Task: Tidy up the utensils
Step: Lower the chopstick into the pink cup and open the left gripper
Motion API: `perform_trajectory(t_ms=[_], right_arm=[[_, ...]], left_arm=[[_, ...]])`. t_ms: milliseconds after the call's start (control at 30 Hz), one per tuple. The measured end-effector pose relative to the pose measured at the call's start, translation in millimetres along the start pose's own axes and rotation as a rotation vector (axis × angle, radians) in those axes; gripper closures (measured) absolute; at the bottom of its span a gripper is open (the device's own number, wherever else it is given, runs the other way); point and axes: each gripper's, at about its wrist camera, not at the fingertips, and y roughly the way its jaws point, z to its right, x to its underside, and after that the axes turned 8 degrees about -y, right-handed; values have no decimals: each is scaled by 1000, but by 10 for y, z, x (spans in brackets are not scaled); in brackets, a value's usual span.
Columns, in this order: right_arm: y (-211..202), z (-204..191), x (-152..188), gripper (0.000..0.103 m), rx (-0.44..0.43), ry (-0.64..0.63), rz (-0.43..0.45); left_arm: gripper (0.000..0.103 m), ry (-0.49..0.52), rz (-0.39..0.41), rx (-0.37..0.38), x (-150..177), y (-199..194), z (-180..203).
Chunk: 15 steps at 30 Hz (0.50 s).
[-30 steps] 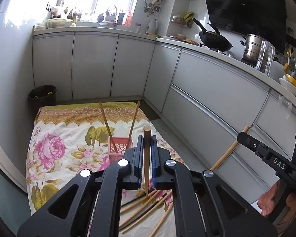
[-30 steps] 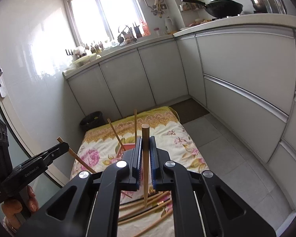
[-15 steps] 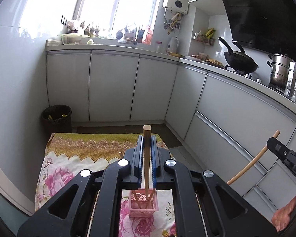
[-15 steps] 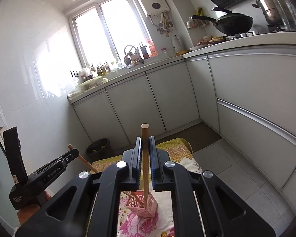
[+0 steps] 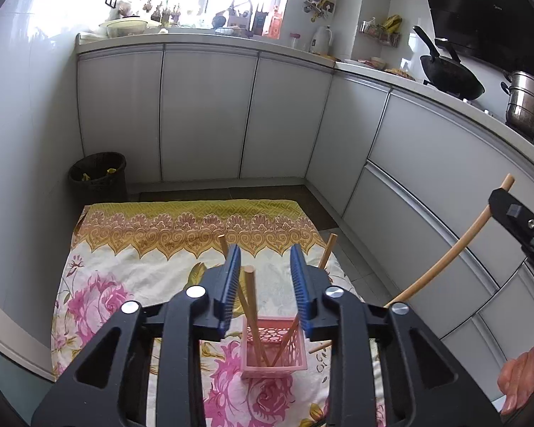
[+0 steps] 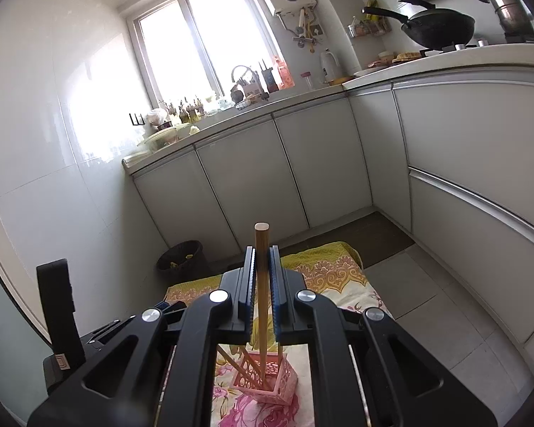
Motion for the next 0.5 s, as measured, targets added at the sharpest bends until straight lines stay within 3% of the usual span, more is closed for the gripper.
perform_trajectory(t_ms=[300, 500], right_arm=[[310, -175, 146, 95, -2, -44, -21], [556, -282, 374, 95, 9, -95, -48]], left_arm=[[64, -65, 77, 6, -90, -249, -171], [63, -96, 72, -25, -52, -252, -315]])
